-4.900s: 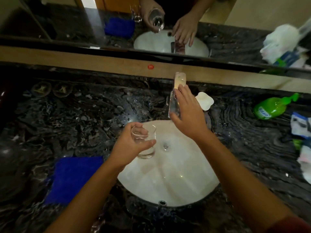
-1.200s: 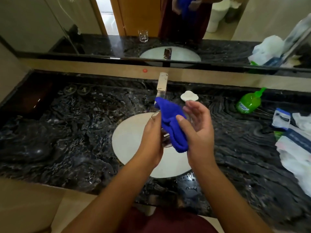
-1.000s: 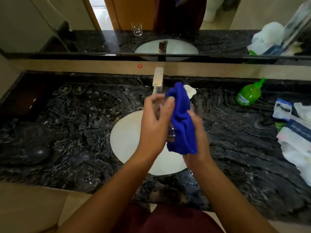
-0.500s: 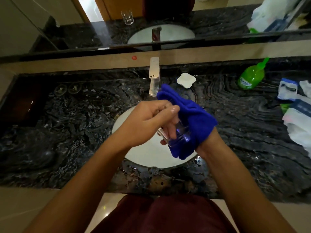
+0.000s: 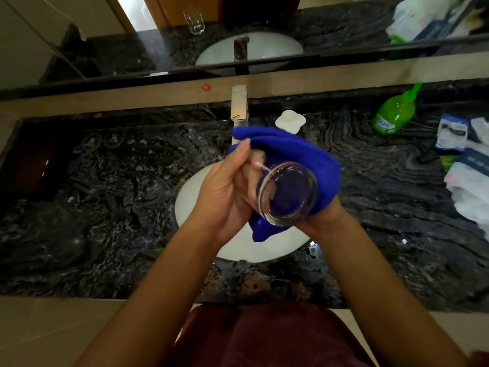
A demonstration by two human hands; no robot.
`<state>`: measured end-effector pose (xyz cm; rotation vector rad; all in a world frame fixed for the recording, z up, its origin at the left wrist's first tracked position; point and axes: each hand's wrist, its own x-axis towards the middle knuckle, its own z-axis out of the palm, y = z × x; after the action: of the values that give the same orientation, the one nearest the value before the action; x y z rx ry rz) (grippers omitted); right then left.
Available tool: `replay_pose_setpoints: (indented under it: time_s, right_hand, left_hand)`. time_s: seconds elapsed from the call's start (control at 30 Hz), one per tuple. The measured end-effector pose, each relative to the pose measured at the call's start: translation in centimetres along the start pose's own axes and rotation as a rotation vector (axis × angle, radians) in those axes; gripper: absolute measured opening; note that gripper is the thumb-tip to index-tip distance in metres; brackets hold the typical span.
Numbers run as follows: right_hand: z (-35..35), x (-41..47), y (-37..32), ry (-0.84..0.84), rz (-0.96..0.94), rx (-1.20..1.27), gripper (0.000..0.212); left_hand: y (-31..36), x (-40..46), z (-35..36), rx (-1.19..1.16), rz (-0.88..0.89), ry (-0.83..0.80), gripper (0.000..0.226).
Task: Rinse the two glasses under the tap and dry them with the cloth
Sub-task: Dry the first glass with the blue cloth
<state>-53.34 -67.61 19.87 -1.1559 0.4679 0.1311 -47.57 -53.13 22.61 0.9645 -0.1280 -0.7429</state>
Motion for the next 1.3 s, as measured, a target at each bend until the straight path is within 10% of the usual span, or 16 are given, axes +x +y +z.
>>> replay_pose_setpoints:
  time_s: [0.27,0.4,0.53,0.7,0.87,1.03,1.2,1.3]
  right_hand:
    - [0.0,0.8,0.1,0.213,-0.166,-0.039,0.042]
    - [0.3,0.8,0.0,0.166,-0.275,0.385,0.047]
    - [0.6,0.1,1.5,0.252,-0.203,0.230,0.012]
    - [-0.5,0.0,1.1,0.244,-0.363,-0.091,0.026]
    - [1.2,-0.9,0.8,0.155,-0.530,0.082,0.091]
    - [1.8,-0.7,-0.3,0.233,-0.553,0.081,0.074]
    - [-0.1,0.2,-3.1,-0.122,-0.369,0.234,0.094]
    - [-0.1,0.4,-4.5,-0.282,-0.242,0.366,0.122]
  left_hand:
    - [-1.5,-0.2,1.1,-0.143,-0.051,0.279,0.044]
    - [-2.5,0.4,2.6,-0.315,-0.127,0.306,0.038]
    - [-2.3,0.7,2.7,-0.379,-0.132,0.346,0.034]
    - [-2.5,0.9,2.6,-0.337,-0.133,0.463,0.044]
    - [-2.2,1.1,2.9,-0.323,-0.124,0.526,0.044]
    - [-2.2,0.8,3.5,-0.236,-0.135,0.544,0.063]
    - [-1.6,0.1,3.8,-0.258,-0.202,0.440,0.019]
    - [-1.2,-0.1,4.5,-0.252,-0.230,0.435,0.034]
